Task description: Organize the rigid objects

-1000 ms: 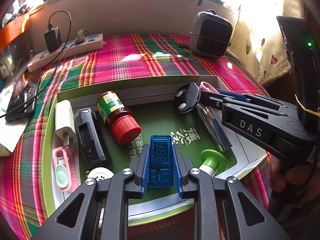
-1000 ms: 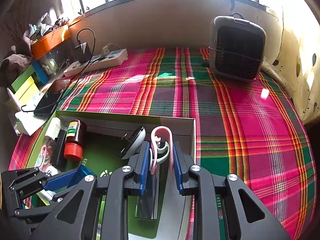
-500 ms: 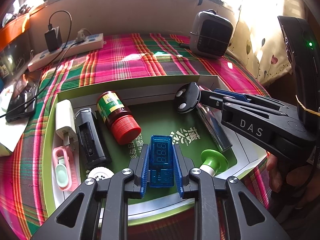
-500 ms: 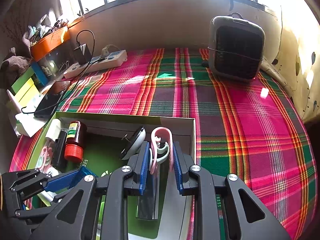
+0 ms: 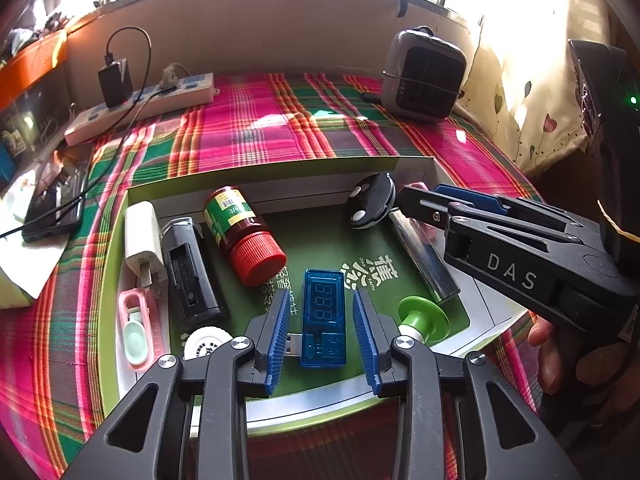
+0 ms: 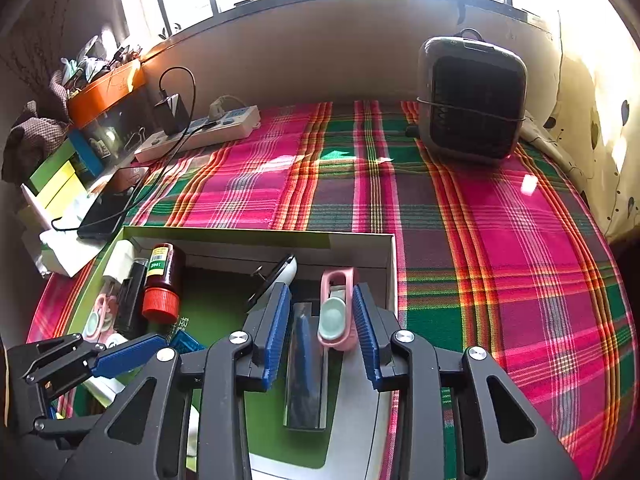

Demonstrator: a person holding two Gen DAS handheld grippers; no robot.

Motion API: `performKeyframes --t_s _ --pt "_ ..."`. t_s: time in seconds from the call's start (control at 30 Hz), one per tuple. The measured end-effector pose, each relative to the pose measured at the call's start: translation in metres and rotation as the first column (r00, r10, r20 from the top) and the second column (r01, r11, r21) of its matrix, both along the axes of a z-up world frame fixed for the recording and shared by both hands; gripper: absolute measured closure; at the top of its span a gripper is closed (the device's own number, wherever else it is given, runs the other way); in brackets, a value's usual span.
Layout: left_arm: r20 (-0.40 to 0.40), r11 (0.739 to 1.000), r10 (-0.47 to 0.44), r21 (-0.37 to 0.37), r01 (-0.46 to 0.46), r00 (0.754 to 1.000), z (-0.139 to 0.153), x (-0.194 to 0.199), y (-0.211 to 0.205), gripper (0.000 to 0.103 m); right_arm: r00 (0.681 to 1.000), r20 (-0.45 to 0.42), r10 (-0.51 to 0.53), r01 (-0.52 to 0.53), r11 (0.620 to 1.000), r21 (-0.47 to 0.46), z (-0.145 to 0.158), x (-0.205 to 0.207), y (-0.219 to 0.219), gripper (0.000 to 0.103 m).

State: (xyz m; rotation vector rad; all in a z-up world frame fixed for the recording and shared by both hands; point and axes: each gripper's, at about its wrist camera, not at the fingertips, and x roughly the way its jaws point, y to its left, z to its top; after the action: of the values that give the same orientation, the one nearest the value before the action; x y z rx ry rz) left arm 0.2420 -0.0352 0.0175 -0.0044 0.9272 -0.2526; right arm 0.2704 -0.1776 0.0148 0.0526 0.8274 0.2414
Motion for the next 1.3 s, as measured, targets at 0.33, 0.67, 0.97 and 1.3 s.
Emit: performKeyframes --t_s 0.33,0.67,0.97,1.3 --pt "0.034 1.0 0.017 0.001 -0.017 0.999 0.015 -0.018 0.001 0.067 1.0 0.023 -0.007 0.006 1.0 0.014 0.01 -0.022 0.0 0.067" --pt "0.075 0.999 0.052 0.011 -0.053 0.996 0.033 -0.051 0.005 0.067 0.999 0.047 -0.017 0.016 1.0 0.012 0.023 -0.062 -0.001 0.067" --pt "0.081 0.996 0.087 0.021 -0.088 0.993 0.032 -0.086 0.012 0.066 0.999 0.04 -0.007 0.007 1.0 -0.005 0.018 -0.101 0.005 0.067" --pt "0.028 0.993 0.118 0.027 -0.119 0.993 0.01 -0.111 0.018 0.066 1.0 -0.02 0.011 -0.011 1.0 -0.021 -0.006 -0.13 0.011 0.067"
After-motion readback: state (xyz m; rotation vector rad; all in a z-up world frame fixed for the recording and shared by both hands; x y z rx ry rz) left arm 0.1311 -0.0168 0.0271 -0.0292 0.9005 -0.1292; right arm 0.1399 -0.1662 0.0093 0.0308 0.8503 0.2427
